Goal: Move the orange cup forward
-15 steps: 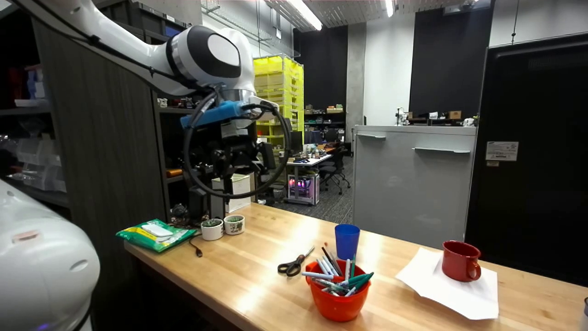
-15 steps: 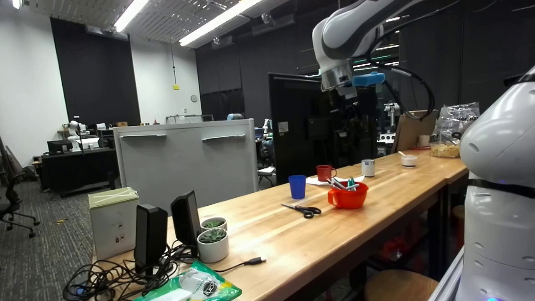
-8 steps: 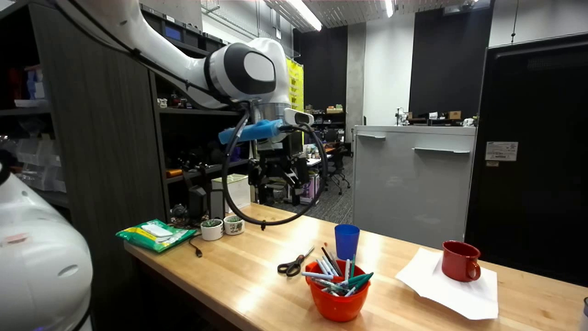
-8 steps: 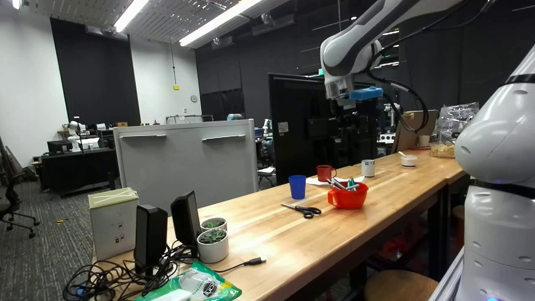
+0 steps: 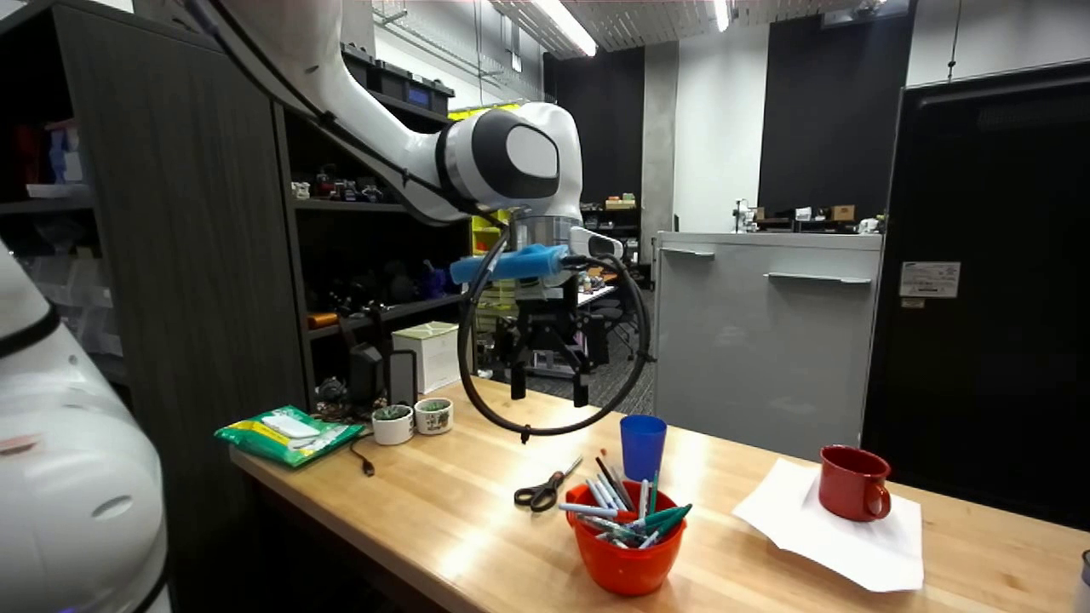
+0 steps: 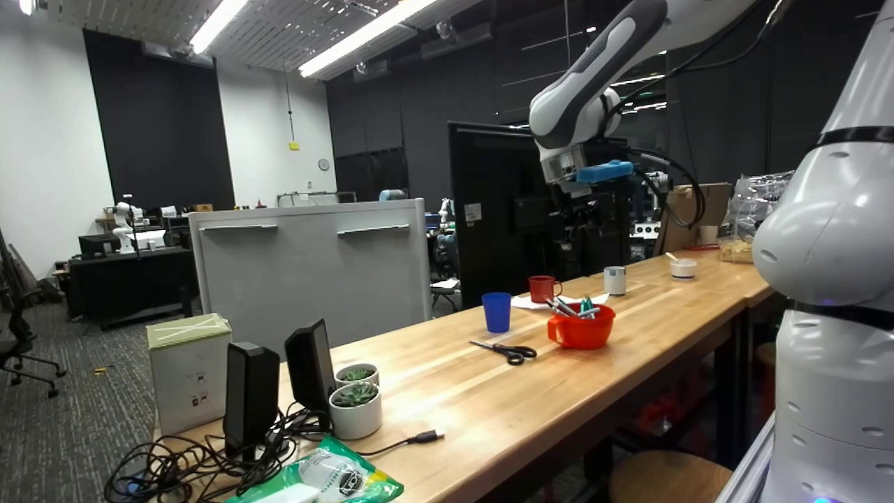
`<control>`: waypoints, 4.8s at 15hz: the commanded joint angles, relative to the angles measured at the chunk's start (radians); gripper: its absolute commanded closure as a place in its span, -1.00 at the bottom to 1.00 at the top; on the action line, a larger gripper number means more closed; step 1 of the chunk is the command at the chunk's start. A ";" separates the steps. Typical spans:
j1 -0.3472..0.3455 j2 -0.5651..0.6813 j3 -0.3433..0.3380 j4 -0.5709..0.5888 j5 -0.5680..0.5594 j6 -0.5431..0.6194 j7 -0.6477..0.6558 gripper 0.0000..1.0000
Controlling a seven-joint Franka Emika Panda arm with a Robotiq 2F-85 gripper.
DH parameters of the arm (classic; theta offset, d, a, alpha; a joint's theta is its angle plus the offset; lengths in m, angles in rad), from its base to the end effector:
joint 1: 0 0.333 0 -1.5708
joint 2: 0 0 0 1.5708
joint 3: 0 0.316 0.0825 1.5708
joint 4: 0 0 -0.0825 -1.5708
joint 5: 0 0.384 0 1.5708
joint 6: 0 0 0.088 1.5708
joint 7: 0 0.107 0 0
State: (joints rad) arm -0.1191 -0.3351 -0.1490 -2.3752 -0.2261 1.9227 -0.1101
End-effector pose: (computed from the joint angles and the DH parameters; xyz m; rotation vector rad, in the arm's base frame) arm 0.4100 -0.1308 0.4411 2.9985 -0.0840 -0.2183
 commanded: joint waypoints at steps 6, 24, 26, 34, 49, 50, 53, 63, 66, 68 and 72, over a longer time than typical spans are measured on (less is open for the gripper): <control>-0.004 0.022 0.000 -0.036 0.009 0.112 0.008 -1.00; -0.047 0.290 -0.020 -0.123 0.013 0.588 0.008 -1.00; -0.045 0.307 -0.018 -0.121 0.015 0.599 0.007 -1.00; -0.037 0.352 -0.010 -0.120 0.047 0.620 -0.002 -1.00; -0.035 0.414 -0.009 -0.105 0.039 0.662 0.010 -0.49; -0.035 0.412 -0.009 -0.103 0.039 0.663 0.010 -0.41; -0.035 0.408 -0.008 -0.096 0.037 0.663 0.009 -0.02; -0.032 0.396 -0.006 -0.086 0.041 0.654 0.004 0.28; -0.031 0.394 -0.007 -0.086 0.031 0.649 0.016 0.28; -0.029 0.388 -0.006 -0.087 0.020 0.644 0.019 -0.74; -0.023 0.376 0.002 -0.099 0.029 0.617 -0.010 -1.00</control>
State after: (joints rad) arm -0.1493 0.0637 -0.1563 -2.4571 -0.1960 2.5641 -0.1036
